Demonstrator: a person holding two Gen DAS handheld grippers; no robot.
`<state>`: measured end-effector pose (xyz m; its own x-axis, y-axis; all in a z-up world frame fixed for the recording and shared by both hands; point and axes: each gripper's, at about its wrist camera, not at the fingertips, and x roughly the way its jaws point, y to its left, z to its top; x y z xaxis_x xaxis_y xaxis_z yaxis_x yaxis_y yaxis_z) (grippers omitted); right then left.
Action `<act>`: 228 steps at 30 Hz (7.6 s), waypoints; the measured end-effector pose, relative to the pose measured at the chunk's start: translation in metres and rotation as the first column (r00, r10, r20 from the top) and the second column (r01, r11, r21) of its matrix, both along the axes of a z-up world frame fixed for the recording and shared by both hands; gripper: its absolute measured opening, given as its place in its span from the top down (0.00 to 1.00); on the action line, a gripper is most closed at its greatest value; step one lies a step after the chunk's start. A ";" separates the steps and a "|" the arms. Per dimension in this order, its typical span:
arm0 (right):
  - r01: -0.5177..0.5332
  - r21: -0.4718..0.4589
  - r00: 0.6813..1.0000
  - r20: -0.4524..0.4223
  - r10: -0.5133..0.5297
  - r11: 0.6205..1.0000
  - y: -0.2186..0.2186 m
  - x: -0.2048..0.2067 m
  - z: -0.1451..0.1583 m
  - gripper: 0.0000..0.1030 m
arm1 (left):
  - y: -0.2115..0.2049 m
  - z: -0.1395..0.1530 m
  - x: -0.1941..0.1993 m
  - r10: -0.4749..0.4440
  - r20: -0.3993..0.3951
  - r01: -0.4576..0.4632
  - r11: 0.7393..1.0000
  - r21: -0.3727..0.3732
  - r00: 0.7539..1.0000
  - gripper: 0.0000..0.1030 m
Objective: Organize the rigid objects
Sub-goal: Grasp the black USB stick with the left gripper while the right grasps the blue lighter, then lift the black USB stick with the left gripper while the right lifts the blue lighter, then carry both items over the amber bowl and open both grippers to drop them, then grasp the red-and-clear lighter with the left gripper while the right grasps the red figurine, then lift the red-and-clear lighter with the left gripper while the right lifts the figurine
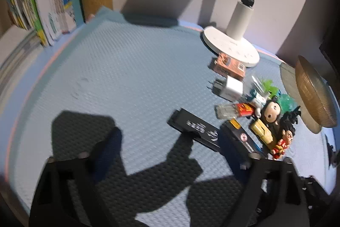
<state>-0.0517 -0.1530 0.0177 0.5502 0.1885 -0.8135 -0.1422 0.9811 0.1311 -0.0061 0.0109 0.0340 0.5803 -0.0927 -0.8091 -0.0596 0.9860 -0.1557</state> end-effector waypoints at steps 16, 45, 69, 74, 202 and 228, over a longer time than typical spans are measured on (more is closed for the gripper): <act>-0.112 -0.091 0.994 -0.003 0.112 0.990 0.013 0.038 -0.010 0.58 | -0.032 -0.019 0.044 -0.156 -0.022 0.156 0.987 0.047 0.988 0.55; -0.043 0.025 0.998 -0.043 0.044 0.999 -0.036 -0.040 -0.007 0.78 | -0.028 -0.006 -0.112 -0.526 -0.078 0.524 0.850 -0.048 0.847 0.55; -0.080 -0.151 0.996 0.029 0.085 0.985 -0.011 -0.041 -0.008 0.78 | -0.071 -0.013 -0.094 -0.531 -0.001 0.524 0.837 0.158 0.847 0.79; -0.083 -0.086 0.994 0.059 0.089 0.993 -0.030 -0.049 0.005 0.78 | -0.081 0.001 -0.093 -0.527 0.048 0.512 0.840 0.182 0.848 0.80; 0.006 0.147 0.994 -0.107 0.009 0.989 -0.096 -0.069 0.014 0.23 | -0.038 -0.006 -0.047 -0.505 -0.015 0.505 0.861 0.068 0.863 0.37; -0.296 -0.022 0.954 -0.049 0.294 0.955 -0.086 -0.042 0.005 0.56 | -0.060 -0.012 -0.038 -0.502 0.003 0.499 0.860 0.101 0.865 0.72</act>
<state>-0.0941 -0.2388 0.0222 0.4363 0.3127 -0.8437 -0.4206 0.8998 0.1160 -0.0446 -0.0486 0.0224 0.4989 -0.3017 -0.8124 0.4493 0.8917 -0.0552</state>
